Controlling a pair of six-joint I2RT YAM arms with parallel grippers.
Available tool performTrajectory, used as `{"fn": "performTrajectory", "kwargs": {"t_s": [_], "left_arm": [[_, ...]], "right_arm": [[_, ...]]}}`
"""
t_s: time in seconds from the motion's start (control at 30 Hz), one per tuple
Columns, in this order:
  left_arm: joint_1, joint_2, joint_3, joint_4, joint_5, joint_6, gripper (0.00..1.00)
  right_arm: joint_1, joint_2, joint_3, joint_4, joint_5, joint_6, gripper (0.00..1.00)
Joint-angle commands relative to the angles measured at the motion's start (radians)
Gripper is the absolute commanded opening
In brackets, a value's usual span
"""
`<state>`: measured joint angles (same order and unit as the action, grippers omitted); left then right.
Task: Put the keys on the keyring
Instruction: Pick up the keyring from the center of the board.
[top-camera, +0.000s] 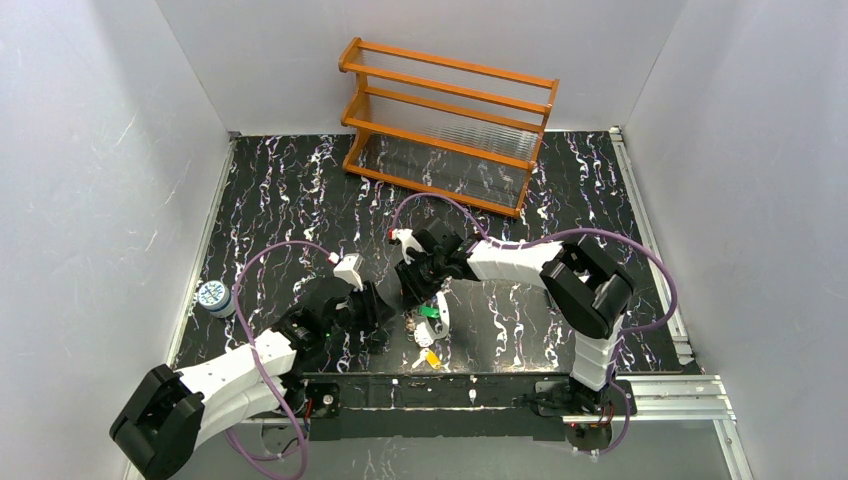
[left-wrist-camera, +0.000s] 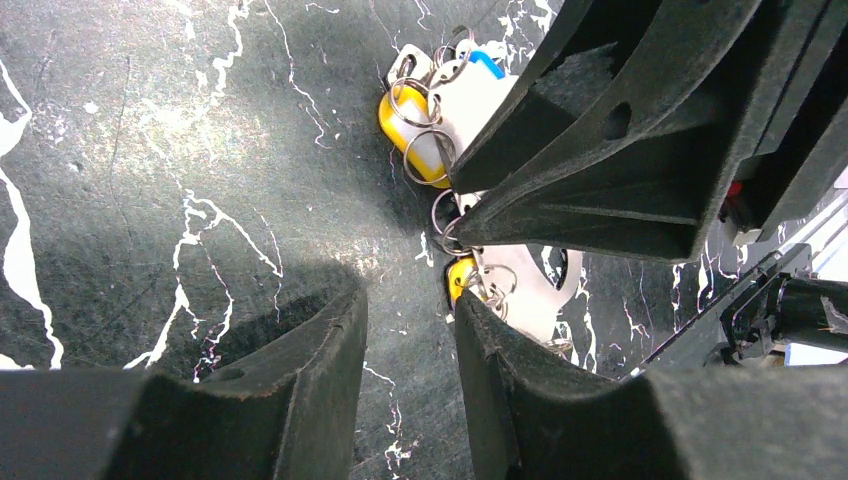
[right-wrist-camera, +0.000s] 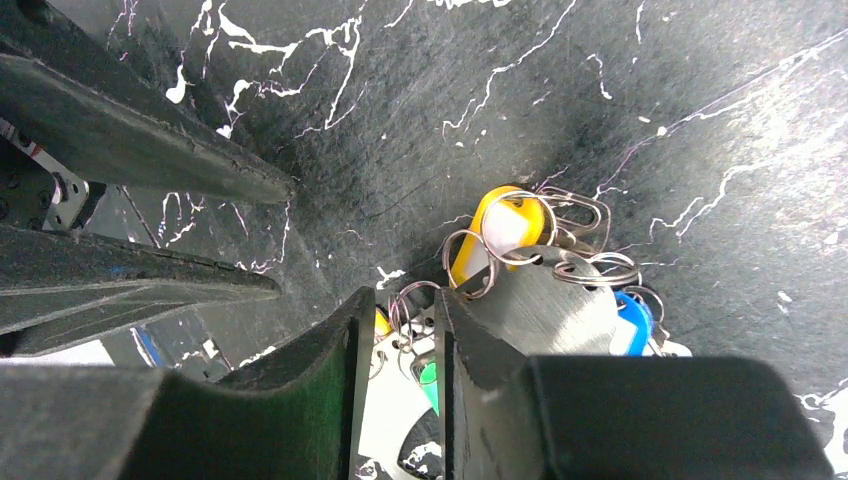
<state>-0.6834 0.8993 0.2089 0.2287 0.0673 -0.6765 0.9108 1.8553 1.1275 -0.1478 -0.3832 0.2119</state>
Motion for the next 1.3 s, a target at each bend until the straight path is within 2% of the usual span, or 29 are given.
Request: {"fn": "performTrajectory", "kwargs": {"t_s": [0.0, 0.5, 0.77, 1.03, 1.2, 1.27], "left_arm": [[0.003, -0.008, 0.015, -0.011, -0.013, 0.008, 0.36], [0.003, 0.006, 0.000, 0.027, -0.004, 0.003, 0.36], [0.003, 0.030, 0.002, 0.056, 0.014, 0.011, 0.36], [0.003, 0.076, -0.014, 0.203, 0.116, 0.068, 0.37], [0.003, 0.050, -0.014, 0.205, 0.111, 0.090, 0.37], [0.003, 0.034, -0.014, 0.194, 0.103, 0.095, 0.37]], "right_arm": [[-0.003, 0.005, 0.047, -0.031, -0.031, -0.021, 0.35], [-0.003, -0.015, 0.045, -0.070, -0.057, -0.041, 0.23], [-0.002, -0.023, 0.042, -0.093, -0.059, -0.054, 0.24], [-0.003, -0.029, 0.033, -0.093, -0.054, -0.066, 0.26], [-0.002, -0.007, 0.036, -0.096, -0.072, -0.069, 0.24], [-0.001, -0.008, 0.039, -0.095, -0.077, -0.073, 0.21]]}}
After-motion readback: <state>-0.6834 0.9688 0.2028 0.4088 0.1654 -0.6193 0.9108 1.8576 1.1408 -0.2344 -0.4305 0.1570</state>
